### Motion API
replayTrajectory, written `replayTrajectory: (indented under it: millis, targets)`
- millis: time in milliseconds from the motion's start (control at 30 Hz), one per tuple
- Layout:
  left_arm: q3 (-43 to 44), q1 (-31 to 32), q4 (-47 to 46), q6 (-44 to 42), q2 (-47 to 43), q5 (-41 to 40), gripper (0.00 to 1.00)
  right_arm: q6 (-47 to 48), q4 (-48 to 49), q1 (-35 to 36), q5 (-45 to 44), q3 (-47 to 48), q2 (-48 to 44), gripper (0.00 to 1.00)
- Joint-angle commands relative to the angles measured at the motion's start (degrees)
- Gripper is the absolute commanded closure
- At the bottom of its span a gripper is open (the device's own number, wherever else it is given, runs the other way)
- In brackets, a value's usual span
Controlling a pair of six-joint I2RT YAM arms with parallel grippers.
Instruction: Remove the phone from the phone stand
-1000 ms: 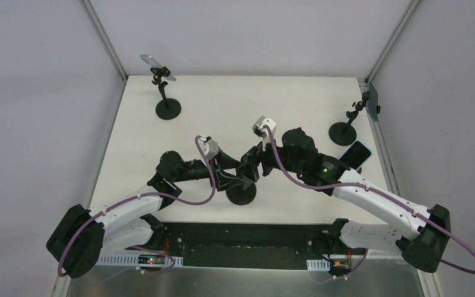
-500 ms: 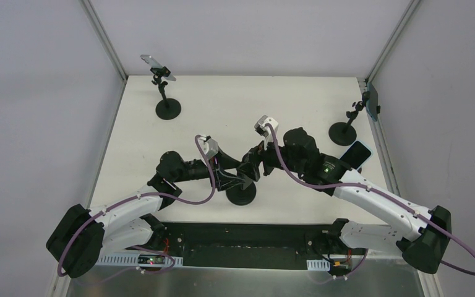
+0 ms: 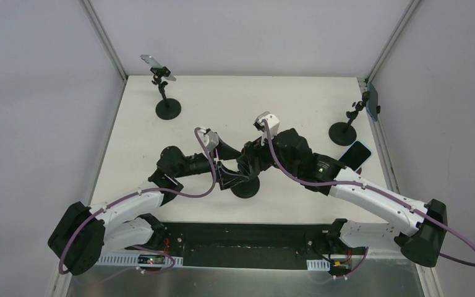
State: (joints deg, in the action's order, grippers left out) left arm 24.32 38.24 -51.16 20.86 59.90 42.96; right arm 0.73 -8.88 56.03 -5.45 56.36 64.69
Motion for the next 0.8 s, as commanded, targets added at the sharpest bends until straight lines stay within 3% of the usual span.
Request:
replayTrajectory:
  millis: [0,500,633,767]
  targets:
    - [2.73,0.43,-3.16,1.42,0.49,1.87,0.02,-1.96,-0.9,0.1,-4.43,2.09,0.53,1.0]
    - [6.01,0.52,-3.21,-1.95,6.17,4.62,0.05,-3.81,2.92,0.07,12.17,0.14,-1.62,1.0]
    - [6.57,0.59,-3.25,-2.14,7.12,5.4,0.07,-3.88,3.58,-0.02,13.41,-0.37,-1.89,1.0]
    - [6.68,0.94,-3.34,-2.22,7.85,6.25,0.16,-4.04,3.55,-0.02,11.79,-0.37,-2.08,1.0]
